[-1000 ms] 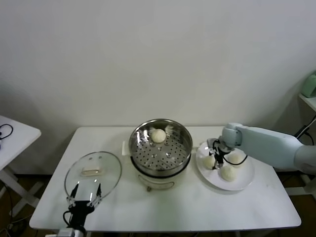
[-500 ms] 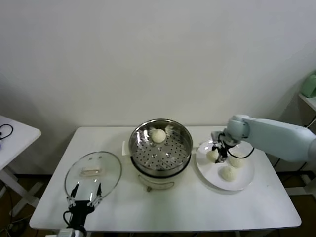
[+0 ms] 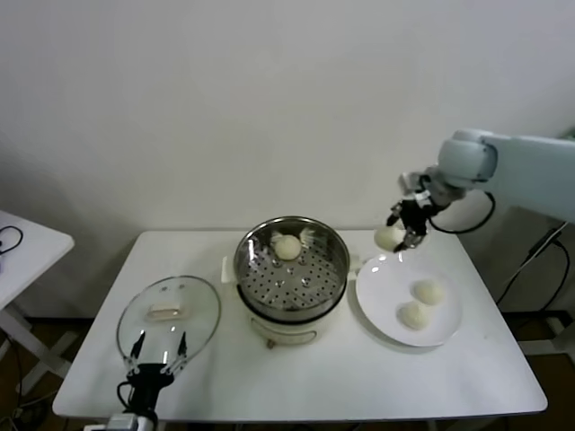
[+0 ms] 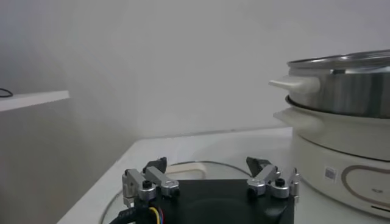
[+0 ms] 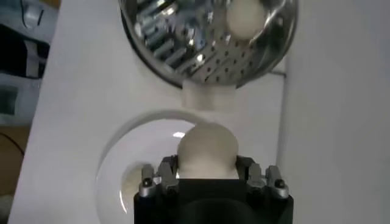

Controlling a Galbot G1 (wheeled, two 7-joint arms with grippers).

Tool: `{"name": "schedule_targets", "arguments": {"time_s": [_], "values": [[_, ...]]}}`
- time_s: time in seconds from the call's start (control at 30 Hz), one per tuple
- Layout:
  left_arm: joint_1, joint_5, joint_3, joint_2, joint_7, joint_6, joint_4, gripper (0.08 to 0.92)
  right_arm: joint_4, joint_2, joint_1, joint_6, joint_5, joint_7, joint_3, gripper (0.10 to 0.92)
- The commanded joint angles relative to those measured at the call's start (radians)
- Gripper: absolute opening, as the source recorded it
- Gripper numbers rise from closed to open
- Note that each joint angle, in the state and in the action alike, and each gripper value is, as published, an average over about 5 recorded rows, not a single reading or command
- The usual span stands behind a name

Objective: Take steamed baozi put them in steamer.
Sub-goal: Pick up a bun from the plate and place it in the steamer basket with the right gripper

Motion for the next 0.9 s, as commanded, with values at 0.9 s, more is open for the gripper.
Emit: {"name": "schedule_targets", "arguments": {"time_s": [0.9], "values": [[-0.016, 0.003, 0.006, -0.005, 0.003, 0.005, -0.002, 0.823, -0.116, 0.483, -0.435, -0.235, -0.151, 0.247, 0.261, 0.636]]}}
